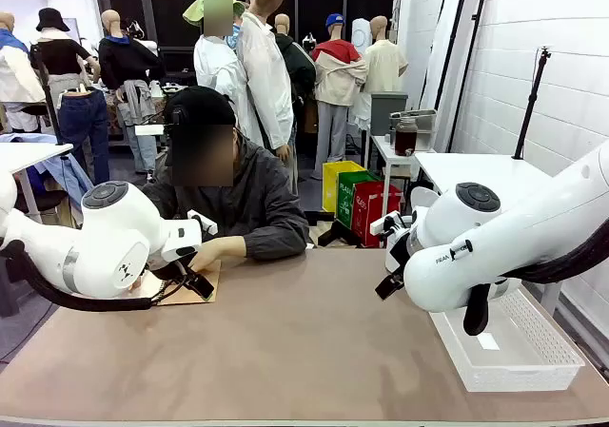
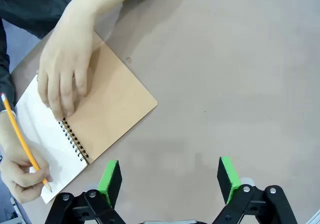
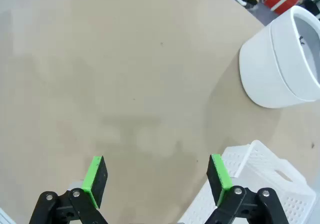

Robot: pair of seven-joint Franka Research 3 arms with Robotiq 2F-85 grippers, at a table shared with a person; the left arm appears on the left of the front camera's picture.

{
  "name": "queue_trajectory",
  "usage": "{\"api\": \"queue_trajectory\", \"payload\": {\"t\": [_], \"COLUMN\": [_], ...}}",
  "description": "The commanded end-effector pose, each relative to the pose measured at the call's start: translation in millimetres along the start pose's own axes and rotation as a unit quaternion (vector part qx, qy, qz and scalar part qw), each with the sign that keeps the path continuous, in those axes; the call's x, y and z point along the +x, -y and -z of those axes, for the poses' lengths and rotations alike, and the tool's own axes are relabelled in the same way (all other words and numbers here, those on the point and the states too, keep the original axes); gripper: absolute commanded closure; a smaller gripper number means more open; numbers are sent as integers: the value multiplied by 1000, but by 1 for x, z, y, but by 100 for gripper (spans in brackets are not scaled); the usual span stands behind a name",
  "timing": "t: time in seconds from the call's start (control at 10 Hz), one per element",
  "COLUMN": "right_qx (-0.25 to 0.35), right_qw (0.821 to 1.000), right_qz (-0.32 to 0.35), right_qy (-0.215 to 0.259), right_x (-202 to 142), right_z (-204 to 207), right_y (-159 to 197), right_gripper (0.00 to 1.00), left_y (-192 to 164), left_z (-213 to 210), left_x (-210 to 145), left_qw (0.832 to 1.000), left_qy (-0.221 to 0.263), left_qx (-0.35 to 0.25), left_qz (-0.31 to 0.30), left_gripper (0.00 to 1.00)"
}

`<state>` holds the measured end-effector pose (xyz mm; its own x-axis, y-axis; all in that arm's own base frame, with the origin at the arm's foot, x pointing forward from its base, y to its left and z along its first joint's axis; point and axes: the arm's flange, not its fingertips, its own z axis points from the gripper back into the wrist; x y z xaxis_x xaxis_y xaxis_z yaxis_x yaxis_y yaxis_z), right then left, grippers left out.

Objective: Sort the paper based on its condition.
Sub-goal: If a person hands you a paper, place it in the Organizing basket , and if it's crumpled, put it in the Trash can.

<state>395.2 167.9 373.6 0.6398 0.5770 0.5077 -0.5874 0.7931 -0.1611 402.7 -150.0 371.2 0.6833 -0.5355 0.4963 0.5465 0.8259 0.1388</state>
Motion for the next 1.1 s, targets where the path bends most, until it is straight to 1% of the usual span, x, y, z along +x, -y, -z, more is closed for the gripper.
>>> {"api": "queue_trajectory", "payload": {"t": [0.0, 1.0], "right_qx": [0, 0], "right_qw": [1000, 1000], "right_qz": [0, 0], "right_qy": [0, 0], "right_x": [0, 0], "right_z": [0, 0], "right_y": [0, 0], "right_gripper": [0, 0], "left_y": [0, 0], "left_z": [0, 0], "left_x": [0, 0], "left_qw": [1000, 1000], "left_qy": [0, 0], "left_qx": [0, 0], "left_qz": [0, 0], "left_gripper": [0, 0]}}
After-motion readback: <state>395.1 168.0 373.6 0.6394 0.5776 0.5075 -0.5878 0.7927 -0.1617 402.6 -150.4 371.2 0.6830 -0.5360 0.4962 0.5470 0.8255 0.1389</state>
